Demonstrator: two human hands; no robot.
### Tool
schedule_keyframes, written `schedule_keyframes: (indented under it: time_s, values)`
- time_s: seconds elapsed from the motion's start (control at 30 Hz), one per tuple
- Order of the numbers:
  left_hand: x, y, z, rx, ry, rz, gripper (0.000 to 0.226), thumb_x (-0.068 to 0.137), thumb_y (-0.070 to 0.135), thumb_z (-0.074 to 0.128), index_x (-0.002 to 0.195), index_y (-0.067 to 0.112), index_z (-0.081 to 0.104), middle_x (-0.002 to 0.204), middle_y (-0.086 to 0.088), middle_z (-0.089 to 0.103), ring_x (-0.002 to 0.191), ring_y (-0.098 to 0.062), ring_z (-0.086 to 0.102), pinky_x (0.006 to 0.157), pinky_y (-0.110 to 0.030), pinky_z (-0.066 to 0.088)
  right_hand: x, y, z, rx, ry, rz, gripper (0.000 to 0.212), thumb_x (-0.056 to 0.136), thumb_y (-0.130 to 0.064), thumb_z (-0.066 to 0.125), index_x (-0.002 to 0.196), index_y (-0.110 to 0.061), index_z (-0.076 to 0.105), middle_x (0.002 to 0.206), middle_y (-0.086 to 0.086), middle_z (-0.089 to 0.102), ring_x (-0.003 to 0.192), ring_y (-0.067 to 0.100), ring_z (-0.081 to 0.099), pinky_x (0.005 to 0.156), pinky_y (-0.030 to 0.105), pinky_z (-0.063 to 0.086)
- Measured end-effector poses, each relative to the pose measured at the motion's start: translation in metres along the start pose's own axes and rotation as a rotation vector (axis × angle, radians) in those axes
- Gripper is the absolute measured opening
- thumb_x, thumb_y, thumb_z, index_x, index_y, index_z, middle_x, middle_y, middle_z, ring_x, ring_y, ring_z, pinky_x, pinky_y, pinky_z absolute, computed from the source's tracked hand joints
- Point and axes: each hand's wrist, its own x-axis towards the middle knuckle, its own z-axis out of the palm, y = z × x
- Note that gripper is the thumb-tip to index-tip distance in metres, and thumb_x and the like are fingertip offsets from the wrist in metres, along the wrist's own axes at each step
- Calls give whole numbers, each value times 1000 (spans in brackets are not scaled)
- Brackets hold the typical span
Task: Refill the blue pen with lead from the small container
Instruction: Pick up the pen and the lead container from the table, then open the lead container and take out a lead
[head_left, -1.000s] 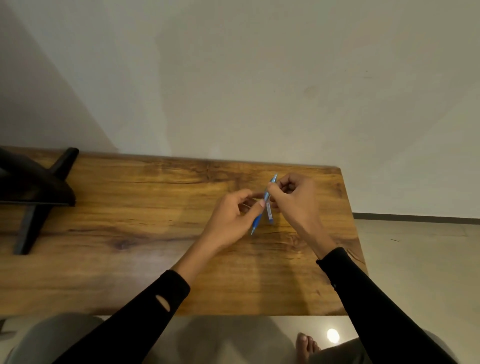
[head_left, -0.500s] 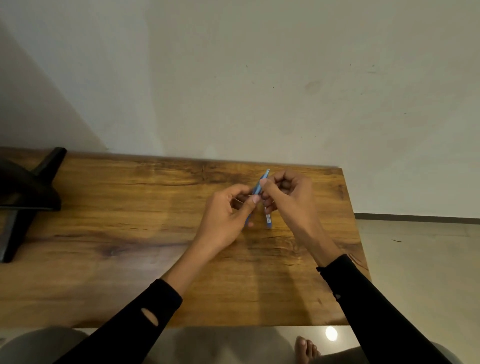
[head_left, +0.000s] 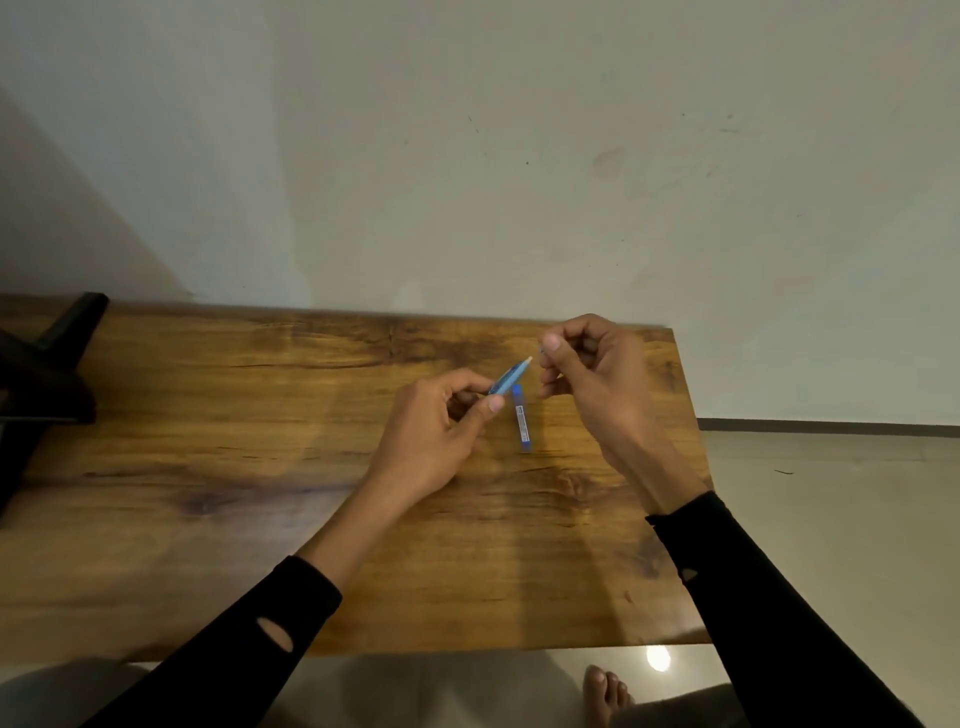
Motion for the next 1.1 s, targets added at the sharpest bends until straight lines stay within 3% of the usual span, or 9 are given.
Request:
schedule_keyframes:
  time_s: [0.1, 0.23, 0.4, 0.5, 0.63, 0.73, 0.8, 0.87, 1.1]
  values:
    - [1, -2, -3, 54, 38, -29, 11, 101, 33, 75, 111, 33, 81, 84, 10, 77, 81, -15, 75, 80, -49, 66, 8, 8, -14, -239, 98, -55, 9, 103, -10, 70, 96, -16, 71, 84, 0, 74, 73, 13, 71, 66, 29, 63]
    - [5, -3, -8, 55, 75, -36, 10, 101, 32, 77, 109, 30, 82, 81, 7, 77, 77, -15, 75, 77, -48, 66, 3, 31, -19, -834, -2, -35, 13, 103, -15, 69, 97, -26, 67, 96, -7, 66, 85, 7, 61, 70, 22, 45]
    - [7, -4, -8, 60, 87, -45, 16, 101, 32, 77, 112, 23, 84, 83, 1, 77, 77, -19, 74, 76, -48, 65, 3, 42, -17, -995, -78, -91, 2, 102, -18, 69, 103, -19, 71, 102, -3, 64, 98, 17, 57, 77, 31, 42]
    - [7, -3, -7, 59, 86, -49, 15, 101, 30, 77, 111, 23, 84, 81, 2, 77, 76, -18, 73, 76, -47, 65, 4, 40, -17, -1008, -94, -91, 6, 101, -18, 71, 107, -16, 71, 101, -3, 61, 100, 20, 60, 78, 30, 43]
    - [6, -4, -7, 62, 77, -44, 12, 100, 30, 77, 110, 27, 83, 81, 6, 76, 76, -14, 73, 74, -42, 63, 4, 31, -25, -945, -136, -45, 28, 96, -20, 79, 121, -10, 70, 98, -2, 65, 92, 17, 61, 74, 23, 44]
    - [6, -5, -6, 91, 62, -26, 11, 100, 31, 78, 110, 31, 82, 81, 12, 73, 73, 1, 67, 68, -26, 55, 3, 16, -32, -779, -21, -71, 24, 97, -25, 78, 119, -16, 71, 93, -8, 68, 83, 4, 62, 66, 11, 44]
    - [6, -4, -4, 116, 54, -9, 12, 99, 32, 79, 111, 31, 82, 82, 14, 72, 74, 5, 66, 67, -20, 51, 3, 6, -31, -544, 31, -80, 13, 100, -26, 74, 110, -18, 74, 92, -7, 72, 85, 8, 68, 70, 19, 57]
    - [6, -4, -3, 132, 44, 4, 14, 99, 32, 79, 112, 31, 83, 85, 12, 75, 74, 0, 67, 69, -25, 54, 2, 1, -25, -316, -25, -41, 7, 101, -24, 74, 102, -18, 76, 90, 0, 75, 82, 15, 71, 67, 31, 62]
    - [4, -4, 1, 178, 8, 35, 16, 99, 31, 79, 115, 31, 82, 85, 16, 74, 78, -4, 68, 73, -30, 57, 1, 7, -18, -165, -128, 44, 7, 101, -14, 73, 96, -11, 76, 77, 0, 76, 69, 14, 70, 61, 27, 60]
